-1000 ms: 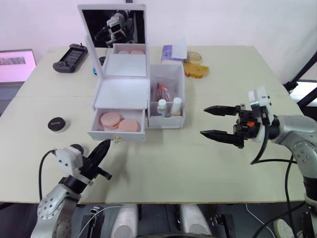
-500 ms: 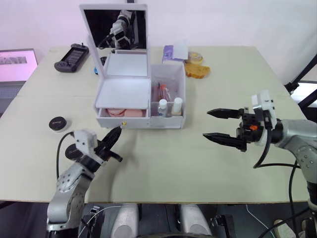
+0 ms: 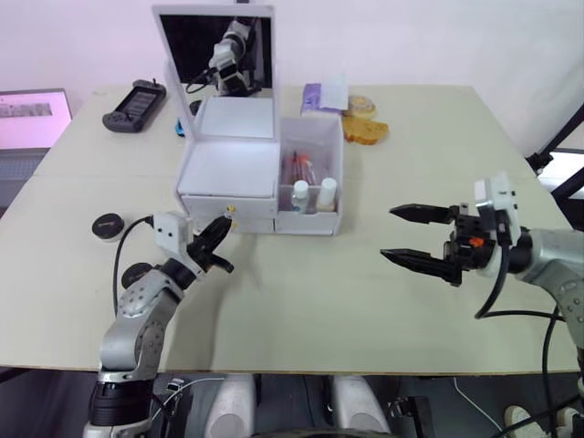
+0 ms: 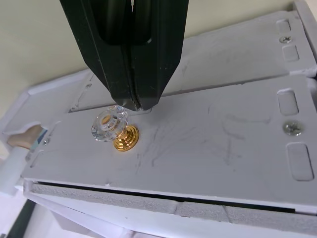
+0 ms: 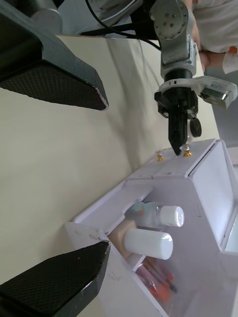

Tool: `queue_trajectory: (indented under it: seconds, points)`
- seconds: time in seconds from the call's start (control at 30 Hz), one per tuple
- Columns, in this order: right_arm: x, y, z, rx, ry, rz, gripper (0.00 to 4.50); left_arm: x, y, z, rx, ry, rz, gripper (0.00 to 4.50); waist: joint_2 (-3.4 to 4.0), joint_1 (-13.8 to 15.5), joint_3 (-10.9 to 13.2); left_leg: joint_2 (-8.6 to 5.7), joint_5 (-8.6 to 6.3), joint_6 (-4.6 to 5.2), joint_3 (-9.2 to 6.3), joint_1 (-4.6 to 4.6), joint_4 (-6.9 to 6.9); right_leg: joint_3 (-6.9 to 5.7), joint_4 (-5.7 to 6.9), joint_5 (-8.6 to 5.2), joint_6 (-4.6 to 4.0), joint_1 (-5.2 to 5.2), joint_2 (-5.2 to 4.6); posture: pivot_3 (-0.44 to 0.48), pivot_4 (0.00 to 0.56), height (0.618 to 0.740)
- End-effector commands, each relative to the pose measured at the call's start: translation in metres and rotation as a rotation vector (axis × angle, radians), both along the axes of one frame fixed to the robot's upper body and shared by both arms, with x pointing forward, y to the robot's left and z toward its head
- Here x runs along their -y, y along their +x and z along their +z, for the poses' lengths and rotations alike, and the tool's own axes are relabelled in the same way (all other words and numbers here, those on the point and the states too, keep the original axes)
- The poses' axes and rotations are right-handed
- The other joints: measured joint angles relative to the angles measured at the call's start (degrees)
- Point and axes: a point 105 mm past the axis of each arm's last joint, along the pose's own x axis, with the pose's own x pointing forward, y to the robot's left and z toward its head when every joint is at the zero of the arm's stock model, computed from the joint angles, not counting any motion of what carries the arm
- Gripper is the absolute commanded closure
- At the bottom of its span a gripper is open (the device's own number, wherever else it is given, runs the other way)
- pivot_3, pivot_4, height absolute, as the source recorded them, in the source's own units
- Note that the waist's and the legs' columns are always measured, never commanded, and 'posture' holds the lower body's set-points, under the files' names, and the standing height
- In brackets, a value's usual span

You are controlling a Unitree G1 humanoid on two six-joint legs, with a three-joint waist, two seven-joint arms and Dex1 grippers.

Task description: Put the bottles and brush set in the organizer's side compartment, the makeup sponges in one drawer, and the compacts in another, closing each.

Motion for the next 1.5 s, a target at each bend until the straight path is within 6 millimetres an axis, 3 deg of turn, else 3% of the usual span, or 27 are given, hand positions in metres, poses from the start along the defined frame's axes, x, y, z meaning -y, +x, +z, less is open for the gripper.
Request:
queue_trajectory:
  seconds: [0.03,0.2,0.47,0.77,0.87,1.03,1.17,1.33,1.5]
  points:
    - [-0.001,-0.003,0.011,0.049,-0.006,0.009,0.00,-0.001,0.007,0.023,0.063,-0.026,0.022,4.47,0.00,0.0,0.0,0.00,0.00,0.00,-0.01,0.00,0.00,0.00,0.00,0.00,0.00,0.00,0.00,0.000,0.150,0.740]
    - [-0.001,-0.003,0.011,0.051,-0.005,0.007,0.00,0.003,0.009,0.024,0.038,-0.027,0.015,4.47,-0.01,0.3,0.0,0.00,0.00,0.00,-0.01,-0.01,0.00,0.00,-0.01,0.00,0.01,0.00,0.00,0.000,0.150,0.740]
    - [-0.001,-0.003,0.010,0.048,-0.003,0.004,0.00,-0.015,0.007,0.032,0.040,-0.038,0.073,4.47,-0.01,0.5,0.0,0.00,0.00,0.00,-0.01,-0.01,-0.04,0.00,-0.03,0.00,0.02,-0.01,0.01,0.000,0.150,0.740]
    - [-0.004,-0.002,0.011,0.052,0.001,0.011,0.00,-0.003,0.018,0.040,0.060,-0.061,0.052,4.47,-0.02,1.0,0.0,0.00,0.00,0.00,-0.01,-0.02,-0.02,0.00,-0.03,0.00,0.01,-0.01,0.01,0.000,0.150,0.740]
    - [-0.001,-0.001,0.010,0.019,0.011,0.006,0.00,-0.004,0.011,0.039,0.055,-0.026,0.038,4.47,-0.02,1.0,0.0,0.00,0.00,0.00,-0.01,-0.02,-0.02,0.00,-0.04,0.00,0.01,-0.01,0.01,0.000,0.150,0.740]
    - [0.015,0.022,0.009,-0.010,0.030,-0.114,0.00,-0.009,-0.007,0.048,0.069,-0.045,-0.004,4.47,-0.05,0.6,0.0,0.00,0.00,0.00,-0.01,-0.02,-0.05,0.00,-0.05,0.00,0.01,-0.02,0.01,0.000,0.150,0.740]
    - [0.023,0.027,0.003,-0.037,0.020,-0.143,0.00,-0.021,-0.019,0.050,0.066,0.000,-0.032,2.62,-0.03,0.8,0.0,0.00,0.00,0.00,-0.01,-0.02,-0.08,0.00,-0.07,-0.01,0.00,-0.03,0.00,0.000,0.150,0.740]
    - [0.036,0.028,-0.002,-0.016,0.016,-0.176,0.00,-0.071,-0.036,0.042,0.027,0.143,-0.028,0.07,0.00,-0.3,0.1,0.02,-0.01,0.01,0.00,-0.02,-0.16,0.00,-0.08,-0.03,-0.02,-0.09,0.02,0.000,0.150,0.740]
    - [0.065,0.028,-0.022,-0.004,-0.059,-0.272,0.00,-0.127,-0.046,0.047,0.044,0.214,0.065,0.07,-0.02,-0.4,0.1,0.03,-0.01,0.01,0.02,-0.02,-0.13,0.01,-0.10,-0.03,-0.03,-0.09,0.01,0.000,0.150,0.740]
